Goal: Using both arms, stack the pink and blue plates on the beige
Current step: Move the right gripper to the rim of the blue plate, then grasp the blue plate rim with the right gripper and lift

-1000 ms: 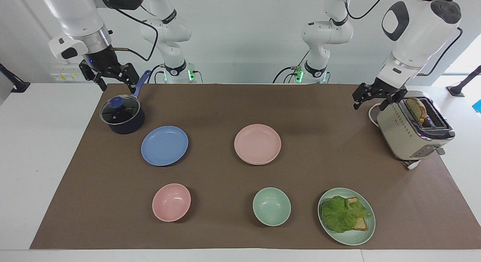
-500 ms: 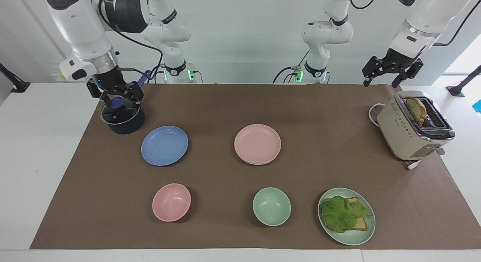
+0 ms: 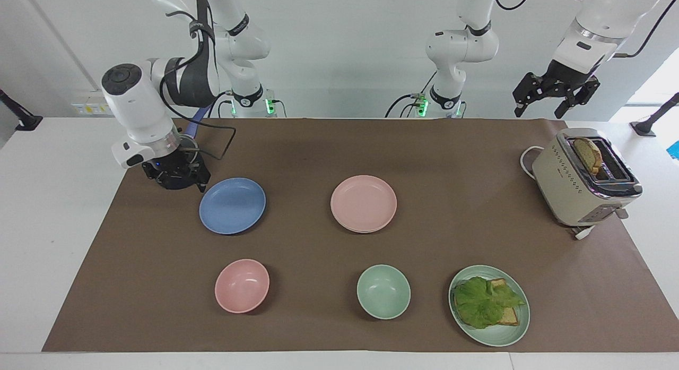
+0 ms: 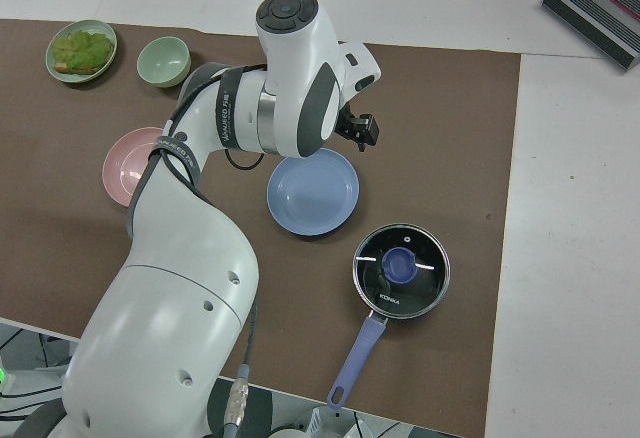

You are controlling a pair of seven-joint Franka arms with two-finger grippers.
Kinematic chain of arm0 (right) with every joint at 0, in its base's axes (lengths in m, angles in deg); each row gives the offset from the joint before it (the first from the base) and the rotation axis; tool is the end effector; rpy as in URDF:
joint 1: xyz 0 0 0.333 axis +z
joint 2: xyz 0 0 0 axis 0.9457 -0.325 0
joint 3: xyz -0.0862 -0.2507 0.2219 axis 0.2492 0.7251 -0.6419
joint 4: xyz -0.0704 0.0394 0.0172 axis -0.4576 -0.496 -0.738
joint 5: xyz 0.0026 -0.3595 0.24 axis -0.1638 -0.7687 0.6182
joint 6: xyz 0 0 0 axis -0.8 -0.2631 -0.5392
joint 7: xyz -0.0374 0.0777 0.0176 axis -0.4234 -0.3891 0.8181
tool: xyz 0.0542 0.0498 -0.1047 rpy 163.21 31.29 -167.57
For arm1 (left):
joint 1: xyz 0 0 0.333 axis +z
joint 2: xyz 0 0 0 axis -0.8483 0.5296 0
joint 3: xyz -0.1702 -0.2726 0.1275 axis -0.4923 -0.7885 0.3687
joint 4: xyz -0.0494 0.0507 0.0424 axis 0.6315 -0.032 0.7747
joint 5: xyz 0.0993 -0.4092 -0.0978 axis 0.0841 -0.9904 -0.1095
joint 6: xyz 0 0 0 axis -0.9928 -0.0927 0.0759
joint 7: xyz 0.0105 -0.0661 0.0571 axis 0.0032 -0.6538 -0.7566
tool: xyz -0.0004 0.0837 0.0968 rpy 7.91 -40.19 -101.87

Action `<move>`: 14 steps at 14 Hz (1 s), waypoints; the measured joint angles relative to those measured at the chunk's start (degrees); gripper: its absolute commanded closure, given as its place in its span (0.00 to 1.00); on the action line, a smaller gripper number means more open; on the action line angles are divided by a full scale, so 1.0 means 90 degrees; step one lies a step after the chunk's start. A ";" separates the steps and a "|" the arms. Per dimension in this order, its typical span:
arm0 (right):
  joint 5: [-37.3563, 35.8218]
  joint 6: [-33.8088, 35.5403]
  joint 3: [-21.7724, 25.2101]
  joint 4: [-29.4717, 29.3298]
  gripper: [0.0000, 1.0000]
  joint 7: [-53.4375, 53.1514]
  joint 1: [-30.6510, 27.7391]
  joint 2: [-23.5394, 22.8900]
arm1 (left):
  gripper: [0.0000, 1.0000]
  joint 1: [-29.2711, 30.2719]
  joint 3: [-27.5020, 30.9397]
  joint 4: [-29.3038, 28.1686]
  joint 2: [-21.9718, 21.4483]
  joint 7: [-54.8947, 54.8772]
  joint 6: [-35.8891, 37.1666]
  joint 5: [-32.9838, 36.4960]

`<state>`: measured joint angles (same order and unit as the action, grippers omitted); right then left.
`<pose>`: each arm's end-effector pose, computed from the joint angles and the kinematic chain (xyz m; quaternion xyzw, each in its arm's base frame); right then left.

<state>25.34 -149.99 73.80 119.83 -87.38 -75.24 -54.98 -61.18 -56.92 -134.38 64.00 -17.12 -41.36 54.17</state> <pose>0.6134 -0.0418 0.4112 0.9986 -0.0489 0.0162 0.0090 0.5569 -0.0389 0.6799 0.9990 -0.0433 0.0001 0.0120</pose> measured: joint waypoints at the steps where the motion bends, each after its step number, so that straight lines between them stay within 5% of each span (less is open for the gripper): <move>1: 0.0000 -0.0264 0.0000 0.0213 0.00 0.0092 0.0000 -0.0024 | 0.00 0.0000 -0.0004 0.0000 -0.0007 0.0000 0.0003 0.0000; 6: 0.0000 -0.1406 0.0002 0.1183 0.00 0.0294 -0.0003 -0.0065 | 0.00 0.0000 -0.0010 -0.0010 -0.0031 -0.0039 0.0114 0.0000; 12: 0.0000 -0.1963 0.0005 0.1365 0.00 0.0397 -0.0100 -0.0452 | 0.00 0.0000 -0.0004 -0.0093 -0.0118 -0.0139 0.0144 0.0003; 14: 0.0000 -0.2001 0.0005 0.1450 0.12 0.0466 -0.0144 -0.0519 | 0.00 0.0000 -0.0002 -0.0094 -0.0126 -0.0139 0.0154 0.0003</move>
<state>25.34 -168.00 73.85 132.87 -83.19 -76.54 -59.65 -61.18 -56.94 -135.23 62.86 -18.37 -39.97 54.19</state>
